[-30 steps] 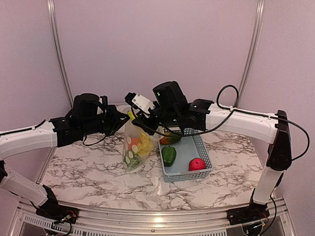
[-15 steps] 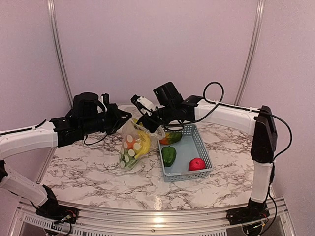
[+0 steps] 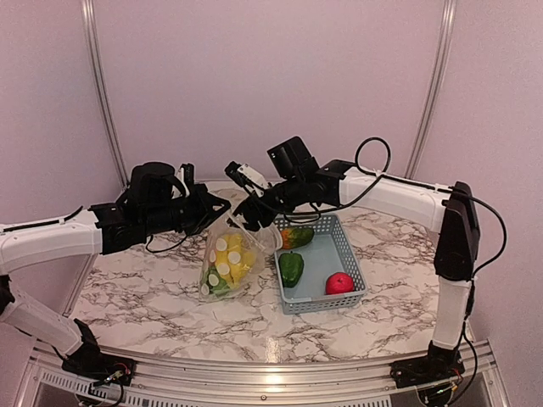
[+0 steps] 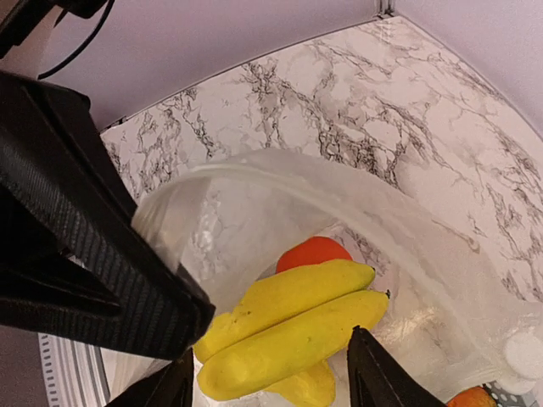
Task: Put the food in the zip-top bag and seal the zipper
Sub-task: Place the fake fruit in the zipper food storage bag, then pick up the fake fruit from the bin.
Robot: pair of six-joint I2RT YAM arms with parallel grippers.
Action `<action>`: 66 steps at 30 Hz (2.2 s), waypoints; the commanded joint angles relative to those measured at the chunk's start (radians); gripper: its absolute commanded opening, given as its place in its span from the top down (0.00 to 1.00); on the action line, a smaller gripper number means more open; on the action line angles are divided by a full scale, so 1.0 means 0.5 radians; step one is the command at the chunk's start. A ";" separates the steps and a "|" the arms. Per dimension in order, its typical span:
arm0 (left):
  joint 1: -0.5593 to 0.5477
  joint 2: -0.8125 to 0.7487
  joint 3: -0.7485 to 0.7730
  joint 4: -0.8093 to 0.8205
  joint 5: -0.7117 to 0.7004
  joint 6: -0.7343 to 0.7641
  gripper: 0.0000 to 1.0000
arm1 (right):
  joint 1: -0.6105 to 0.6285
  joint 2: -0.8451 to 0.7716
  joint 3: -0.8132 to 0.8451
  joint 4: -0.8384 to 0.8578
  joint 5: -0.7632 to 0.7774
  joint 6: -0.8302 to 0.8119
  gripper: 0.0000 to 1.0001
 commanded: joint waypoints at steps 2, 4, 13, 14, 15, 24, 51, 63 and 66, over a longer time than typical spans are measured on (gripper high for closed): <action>-0.005 -0.074 0.023 -0.038 -0.034 0.093 1.00 | -0.028 -0.252 -0.028 -0.201 -0.248 -0.147 0.40; -0.004 -0.074 0.029 -0.055 -0.073 0.117 1.00 | -0.054 -0.328 -0.035 -0.272 -0.304 -0.212 0.40; -0.003 -0.085 0.089 -0.194 -0.100 0.215 1.00 | -0.247 -0.692 -0.241 -0.492 -0.269 -0.584 0.41; -0.005 -0.090 0.093 -0.208 -0.105 0.227 1.00 | -0.298 -0.716 -0.281 -0.502 -0.282 -0.597 0.41; -0.005 -0.091 0.098 -0.222 -0.109 0.239 1.00 | -0.343 -0.736 -0.328 -0.509 -0.296 -0.619 0.41; -0.002 -0.074 0.167 -0.390 -0.128 0.330 1.00 | -0.531 -0.839 -0.669 -0.658 0.014 -0.870 0.42; -0.002 -0.074 0.279 -0.655 -0.167 0.578 1.00 | -0.491 -0.677 -1.167 -1.086 0.385 -1.324 0.40; -0.002 -0.012 0.293 -0.622 -0.092 0.586 1.00 | -0.395 -0.580 -1.277 -0.953 0.619 -1.245 0.29; -0.002 -0.022 0.286 -0.620 -0.092 0.583 1.00 | -0.376 -0.586 -1.249 -0.936 0.650 -1.223 0.35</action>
